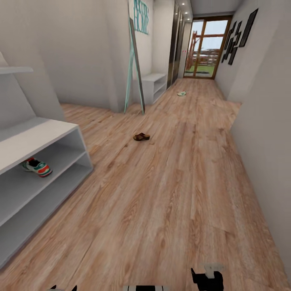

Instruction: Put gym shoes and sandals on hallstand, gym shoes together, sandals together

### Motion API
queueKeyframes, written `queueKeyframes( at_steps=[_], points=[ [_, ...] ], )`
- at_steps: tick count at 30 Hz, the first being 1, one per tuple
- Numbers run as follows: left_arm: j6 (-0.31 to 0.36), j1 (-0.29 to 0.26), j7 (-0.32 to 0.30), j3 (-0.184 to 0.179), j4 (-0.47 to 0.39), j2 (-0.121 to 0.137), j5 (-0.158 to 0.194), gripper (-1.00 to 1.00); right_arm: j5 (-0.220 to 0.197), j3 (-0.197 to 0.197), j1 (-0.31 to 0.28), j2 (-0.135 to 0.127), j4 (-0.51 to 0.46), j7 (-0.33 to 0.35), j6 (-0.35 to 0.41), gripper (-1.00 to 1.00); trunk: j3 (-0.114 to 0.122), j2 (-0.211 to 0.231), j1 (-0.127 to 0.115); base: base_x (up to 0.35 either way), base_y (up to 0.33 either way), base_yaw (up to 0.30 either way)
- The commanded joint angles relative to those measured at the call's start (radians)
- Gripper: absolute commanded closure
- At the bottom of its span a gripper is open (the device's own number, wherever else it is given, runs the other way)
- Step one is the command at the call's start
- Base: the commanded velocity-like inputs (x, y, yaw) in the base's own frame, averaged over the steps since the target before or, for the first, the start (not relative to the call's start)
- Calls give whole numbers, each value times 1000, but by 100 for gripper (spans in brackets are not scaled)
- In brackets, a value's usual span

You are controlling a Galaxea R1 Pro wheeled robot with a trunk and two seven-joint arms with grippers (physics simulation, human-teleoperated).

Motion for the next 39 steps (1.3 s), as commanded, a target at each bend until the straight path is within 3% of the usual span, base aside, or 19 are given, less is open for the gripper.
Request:
queueKeyframes(
  at_steps=[1, 5, 31, 39],
  points=[
    [-4, -1, -6, 6, 1, -1, -4, -100, 3, 2, -1, 0, 1, -3, -3, -100, 3, 0, -1, 0, 0, -285],
    [-3, -1, -6, 6, 1, -1, -4, -100, 3, 2, -1, 0, 1, -3, -3, -100, 19, 1, -2, 0, 0, -285],
    [-4, 0, -5, 7, 1, -2, -4, -100, 3, 2, -1, 2, -1, -2, -2, -100, 24, 1, -2, 0, 0, -254],
    [-3, -1, -5, 7, 1, -2, -4, -100, 3, 2, -1, 1, -2, -2, -2, -100, 56, 3, -6, 0, 0, -46]
  ],
)
